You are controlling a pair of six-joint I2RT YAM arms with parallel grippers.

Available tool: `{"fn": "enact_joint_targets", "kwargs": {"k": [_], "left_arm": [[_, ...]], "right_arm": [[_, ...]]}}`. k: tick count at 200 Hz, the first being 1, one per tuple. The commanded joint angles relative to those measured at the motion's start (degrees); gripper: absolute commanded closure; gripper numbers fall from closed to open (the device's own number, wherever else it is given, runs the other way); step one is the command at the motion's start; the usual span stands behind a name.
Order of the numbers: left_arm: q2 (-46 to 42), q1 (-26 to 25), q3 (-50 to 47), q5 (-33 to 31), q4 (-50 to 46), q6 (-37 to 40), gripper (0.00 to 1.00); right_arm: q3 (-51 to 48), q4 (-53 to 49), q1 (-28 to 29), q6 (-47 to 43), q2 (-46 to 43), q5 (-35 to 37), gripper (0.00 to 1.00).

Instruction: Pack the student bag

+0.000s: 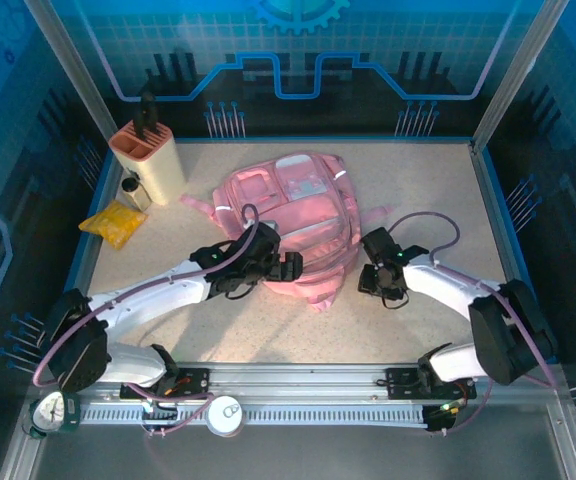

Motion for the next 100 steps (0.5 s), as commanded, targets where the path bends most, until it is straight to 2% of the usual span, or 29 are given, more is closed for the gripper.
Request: {"fn": "enact_joint_targets", "kwargs": {"k": [1,16,38,60,83,100], "left_arm": [[-0.6,1.5,3.1,-2.8,-2.7,7.8,0.01],[1.3,1.6,4.8,-4.6,-2.6,13.8,0.01],[5.0,1.3,5.4,-1.3,1.4,25.2,0.01],[8.5,1.1,7.4,-7.2,2.4,29.9,0.01],[11.6,0.8,9.4,-4.5,2.2,38.0,0.01],[14.8,0.4,10.8,-8.5,1.6,41.8,0.02]], "right_arm": [[0.8,-2.5,-0.9,-2.6,-4.8,0.3,0.56],[0.6,-3.0,-1.6,-3.9,-8.2,-0.9,0.57],[1.5,-4.7,-1.9,-6.4,-12.5,-2.3,0.57],[4.4,-8.0,-2.0,-9.1,-14.6,-3.1,0.57],[6.8,-10.1,-2.3,-11.3,-15.1,-4.6,0.55],[6.9,-9.4,-2.3,-12.0,-15.4,-5.5,0.55]]}}
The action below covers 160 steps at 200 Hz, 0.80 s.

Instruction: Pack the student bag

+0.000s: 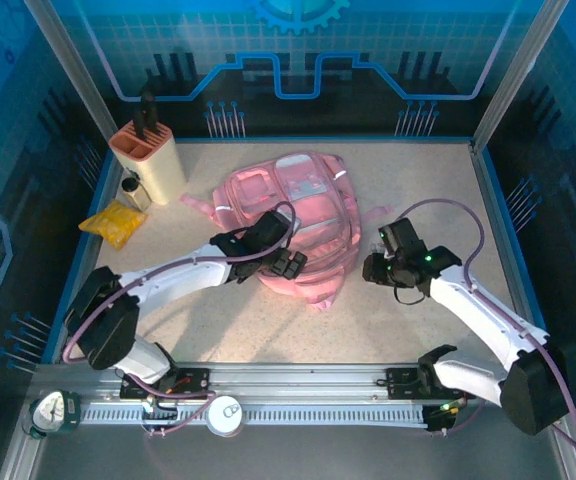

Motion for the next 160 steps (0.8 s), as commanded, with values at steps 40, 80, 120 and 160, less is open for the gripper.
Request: {"fn": "enact_joint_targets", "kwargs": {"k": [40,80,120,160], "left_arm": [[10.4,-0.8,9.0,-11.0,-1.1,13.8,0.08],[13.2,-0.6,12.6,-14.3,-1.7,16.7,0.19],[10.5,-0.3,14.3,-9.4,-1.0,15.4,0.39],[12.6,0.0,15.9,-10.0,-1.7,14.3,0.62]], "right_arm": [[1.3,1.2,-1.7,-4.4,0.4,-5.4,0.54],[2.4,1.9,-1.9,-5.5,1.3,-5.8,0.54],[2.1,2.1,-2.2,-6.5,0.9,-5.6,0.53],[2.1,3.5,-2.2,-6.9,2.1,-8.0,0.53]]}}
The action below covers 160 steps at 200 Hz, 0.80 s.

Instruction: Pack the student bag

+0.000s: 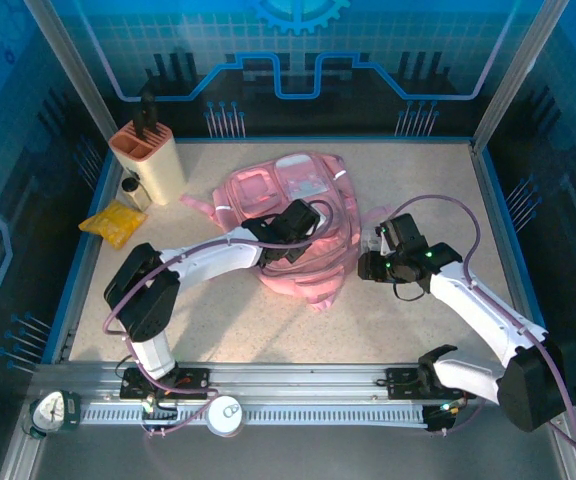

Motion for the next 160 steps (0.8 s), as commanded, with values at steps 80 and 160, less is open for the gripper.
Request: {"fn": "enact_joint_targets", "kwargs": {"k": [80,160], "left_arm": [[-0.4,-0.6,11.8,4.9,-6.0,-17.0,1.00],[4.0,-6.7,20.4,10.4,-6.7,-42.9,1.00]], "right_arm": [[4.2,5.6,-0.2,1.7,4.9,-10.7,0.53],[10.7,1.9,-3.0,0.7,10.6,-8.9,0.52]]}}
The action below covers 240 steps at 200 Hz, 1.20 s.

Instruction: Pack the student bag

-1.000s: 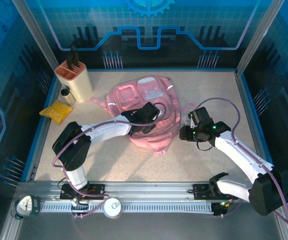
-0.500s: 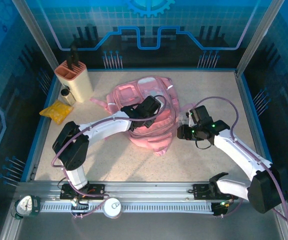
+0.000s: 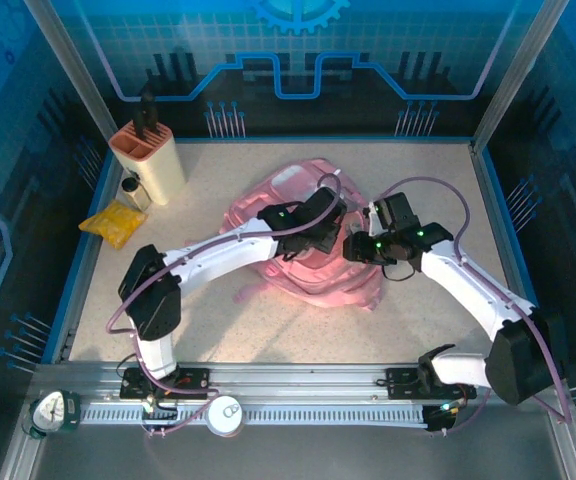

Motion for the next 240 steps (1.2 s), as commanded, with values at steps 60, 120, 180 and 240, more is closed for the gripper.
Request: {"fn": "enact_joint_targets", "kwargs": {"k": [60,120,180,240], "left_arm": [[-1.8,-0.4,-0.8,3.6,8.9,-16.7,1.00],[-2.5,-0.3,-2.6,5.4,10.4,-17.2,1.00],[-3.2,-0.3,-3.2,5.9,10.4,-16.5,1.00],[-3.3,-0.3,-2.8,6.1,10.9,-17.1,1.00]], "right_arm": [[1.0,9.7,-2.9,6.4,7.6,-8.5,0.41],[-0.5,9.4,-4.1,7.2,4.2,-12.0,0.34],[-6.7,11.1,-7.0,8.6,2.5,-16.9,0.54],[-5.0,21.4,-1.1,14.1,10.4,-18.2,0.73]]}}
